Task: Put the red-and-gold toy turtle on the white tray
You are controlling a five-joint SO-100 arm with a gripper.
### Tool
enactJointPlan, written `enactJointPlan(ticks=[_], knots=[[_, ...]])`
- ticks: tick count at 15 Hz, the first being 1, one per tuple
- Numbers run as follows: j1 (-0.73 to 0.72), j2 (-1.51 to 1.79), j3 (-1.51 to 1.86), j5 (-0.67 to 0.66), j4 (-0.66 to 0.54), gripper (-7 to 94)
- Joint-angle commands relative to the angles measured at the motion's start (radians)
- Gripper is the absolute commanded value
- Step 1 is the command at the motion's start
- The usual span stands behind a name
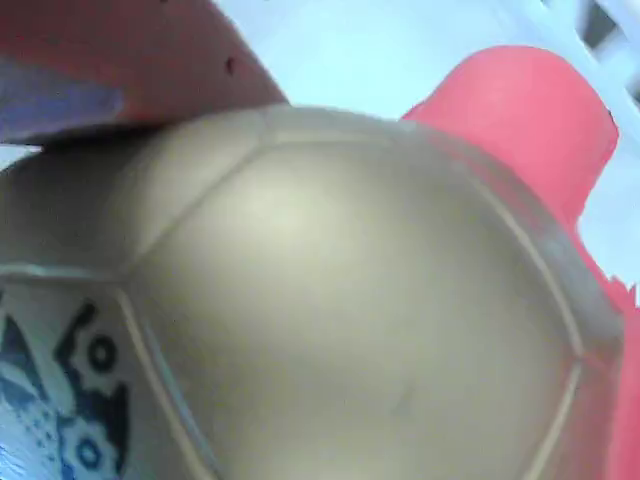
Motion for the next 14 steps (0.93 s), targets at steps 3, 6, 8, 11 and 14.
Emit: enactJointPlan(ticks=[3,6,8,11,14], knots=[[0.006,-0.032,-0.138,0.035,0.011,0],[0.005,-0.091,-0.147,0.067,0.005,2],[-0.002,-0.098,-0.130,0.071,0.000,19],[-0.012,-0.109,-0.120,0.061,0.000,51],[-0.017,-0.110,-0.092,0.049,-0.005,65]])
